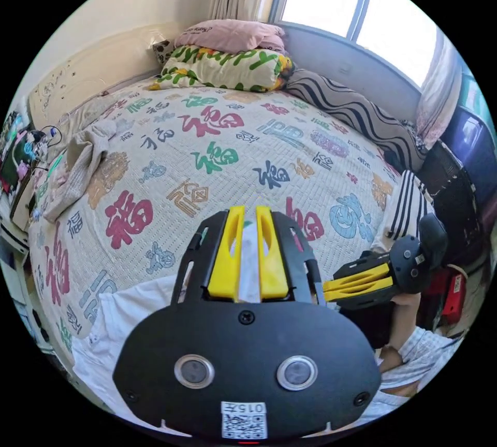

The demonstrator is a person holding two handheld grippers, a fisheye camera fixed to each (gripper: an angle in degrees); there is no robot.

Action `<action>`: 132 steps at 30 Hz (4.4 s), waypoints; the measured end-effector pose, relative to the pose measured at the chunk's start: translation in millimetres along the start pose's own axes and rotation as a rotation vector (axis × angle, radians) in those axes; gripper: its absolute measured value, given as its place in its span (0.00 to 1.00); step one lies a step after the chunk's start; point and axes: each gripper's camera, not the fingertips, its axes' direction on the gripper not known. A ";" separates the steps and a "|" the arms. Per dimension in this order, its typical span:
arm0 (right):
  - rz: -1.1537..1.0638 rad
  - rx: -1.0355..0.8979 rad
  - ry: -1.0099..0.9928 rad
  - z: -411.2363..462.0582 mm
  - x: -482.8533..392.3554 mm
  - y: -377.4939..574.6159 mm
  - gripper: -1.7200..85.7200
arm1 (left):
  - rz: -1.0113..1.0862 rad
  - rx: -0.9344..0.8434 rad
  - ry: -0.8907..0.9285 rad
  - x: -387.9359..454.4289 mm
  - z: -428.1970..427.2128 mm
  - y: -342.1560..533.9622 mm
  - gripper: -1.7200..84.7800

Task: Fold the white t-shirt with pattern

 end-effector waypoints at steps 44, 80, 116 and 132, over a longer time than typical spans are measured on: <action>-0.401 0.153 -0.078 57.4 -91.5 26.5 0.10 | -0.281 0.213 -0.038 -182.5 -129.5 314.1 0.09; -0.626 -0.073 0.334 230.7 -142.1 29.3 0.03 | -0.157 -0.003 0.009 -194.4 -78.5 273.1 0.04; -0.457 -0.117 0.206 351.4 -51.4 -11.7 0.02 | 0.149 -0.048 0.130 -105.5 -88.7 298.9 0.07; -0.504 0.101 -0.032 419.2 -107.7 -95.2 0.07 | -0.757 0.288 -0.167 -373.6 -333.4 655.5 0.13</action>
